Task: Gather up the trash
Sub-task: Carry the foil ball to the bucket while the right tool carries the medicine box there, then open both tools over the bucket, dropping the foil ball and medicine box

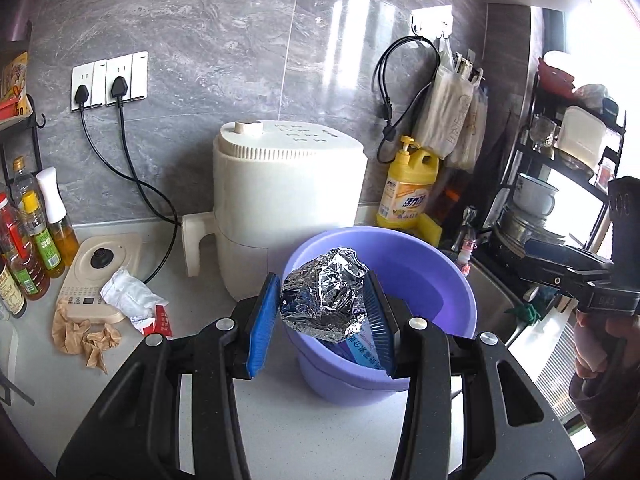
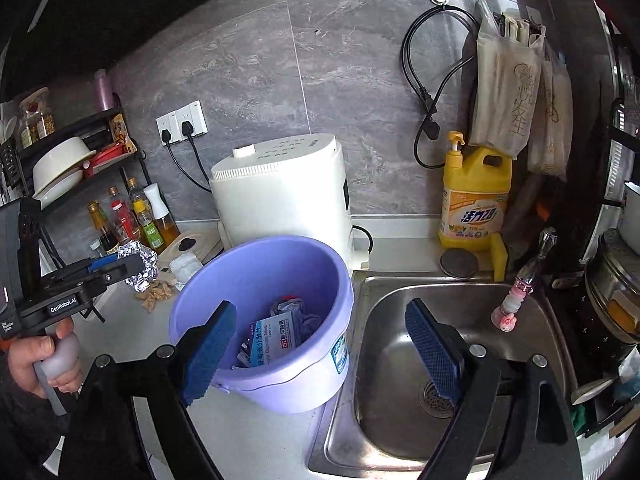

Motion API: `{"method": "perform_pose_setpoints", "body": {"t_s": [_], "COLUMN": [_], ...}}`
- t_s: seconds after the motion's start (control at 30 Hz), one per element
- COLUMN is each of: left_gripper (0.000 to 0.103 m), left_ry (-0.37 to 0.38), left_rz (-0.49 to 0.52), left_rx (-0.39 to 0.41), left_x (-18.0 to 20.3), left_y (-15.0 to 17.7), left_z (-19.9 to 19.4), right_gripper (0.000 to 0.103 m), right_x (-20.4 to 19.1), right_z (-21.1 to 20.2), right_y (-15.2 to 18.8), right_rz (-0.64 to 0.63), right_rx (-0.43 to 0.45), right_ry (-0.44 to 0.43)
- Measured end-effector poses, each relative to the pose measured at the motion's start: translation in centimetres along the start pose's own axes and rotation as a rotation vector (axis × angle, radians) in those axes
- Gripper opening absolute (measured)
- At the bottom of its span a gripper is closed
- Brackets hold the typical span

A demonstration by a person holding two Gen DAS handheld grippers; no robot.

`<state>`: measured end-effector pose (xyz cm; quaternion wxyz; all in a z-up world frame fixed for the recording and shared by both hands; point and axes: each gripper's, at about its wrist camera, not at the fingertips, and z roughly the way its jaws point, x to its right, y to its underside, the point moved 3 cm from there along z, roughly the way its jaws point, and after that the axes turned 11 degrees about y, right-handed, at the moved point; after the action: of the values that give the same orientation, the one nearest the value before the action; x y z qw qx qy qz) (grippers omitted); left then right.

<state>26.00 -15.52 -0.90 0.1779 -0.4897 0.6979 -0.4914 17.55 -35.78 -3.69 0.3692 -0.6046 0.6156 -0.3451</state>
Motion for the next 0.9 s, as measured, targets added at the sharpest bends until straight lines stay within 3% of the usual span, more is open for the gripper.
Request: {"method": "perform_pose_setpoints", "body": {"t_s": [0.17, 0.27, 0.5, 0.7, 0.9], "left_gripper": [0.045, 0.079, 0.085, 0.091, 0.097], "left_ry": [0.021, -0.02, -0.062, -0.146, -0.237], "left_rz": [0.022, 0.011, -0.012, -0.048, -0.095], "left_rx": [-0.012, 0.021, 0.026, -0.006, 0.024], "left_x": [1.8, 1.9, 0.9, -1.7, -4.7], "left_y": [-1.2, -1.8, -1.4, -0.1, 1.0], "left_z": [2.6, 2.8, 1.4, -1.1, -4.9], "right_gripper": [0.084, 0.084, 0.084, 0.086, 0.091], "right_x": [2.9, 4.1, 3.1, -0.7, -5.4], "right_z": [-1.1, -1.5, -1.1, 0.4, 1.7], "right_y": [0.9, 1.3, 1.2, 0.9, 0.1], "right_rz": [0.04, 0.063, 0.05, 0.016, -0.045], "right_rx": [0.0, -0.005, -0.007, -0.01, -0.018], "right_ry": [0.038, 0.049, -0.001, -0.109, -0.192]}}
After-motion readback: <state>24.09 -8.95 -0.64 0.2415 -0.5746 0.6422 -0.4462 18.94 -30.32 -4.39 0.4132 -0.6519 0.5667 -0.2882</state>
